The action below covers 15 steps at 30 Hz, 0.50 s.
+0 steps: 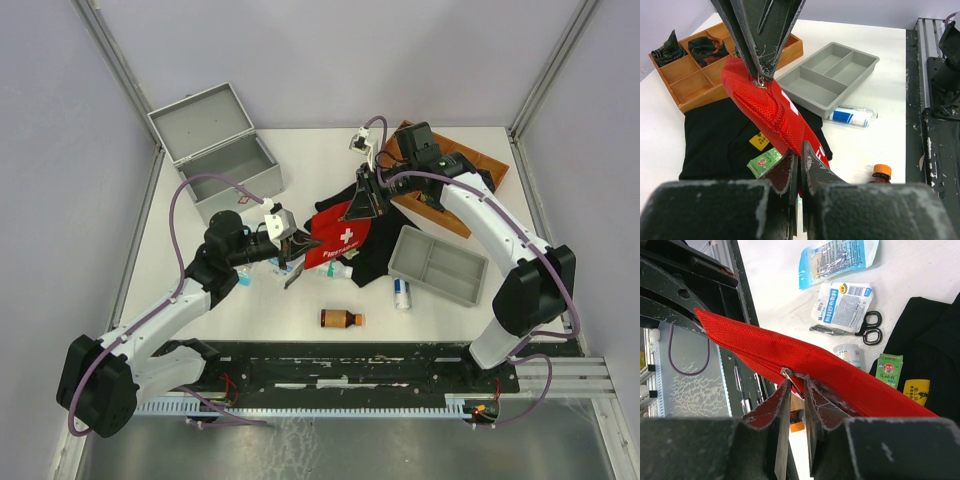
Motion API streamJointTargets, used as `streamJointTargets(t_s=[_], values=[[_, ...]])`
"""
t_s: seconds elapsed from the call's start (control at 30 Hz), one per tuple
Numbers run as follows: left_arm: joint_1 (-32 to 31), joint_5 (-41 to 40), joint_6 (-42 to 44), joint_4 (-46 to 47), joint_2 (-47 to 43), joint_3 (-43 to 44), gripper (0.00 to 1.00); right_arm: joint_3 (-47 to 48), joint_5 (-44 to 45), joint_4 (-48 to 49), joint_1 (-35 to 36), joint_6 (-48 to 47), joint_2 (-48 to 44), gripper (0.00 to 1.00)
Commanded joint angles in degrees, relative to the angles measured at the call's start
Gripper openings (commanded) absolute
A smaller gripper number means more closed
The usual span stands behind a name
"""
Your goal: Organize the medicine kit
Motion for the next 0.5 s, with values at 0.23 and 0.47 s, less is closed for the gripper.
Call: streamJointTargets(t_s=[0.23, 0.47], values=[[0.2, -0.7, 2.6, 3.3, -0.9, 0.5, 0.03, 2.6, 1.9, 0.6, -0.1, 0.0, -2.2, 0.06], [0.7, -6.4, 2.5, 2.7, -1.0, 1.0, 0.03, 2.1, 10.1, 1.2, -3.2, 2.1, -3.8, 0.01]])
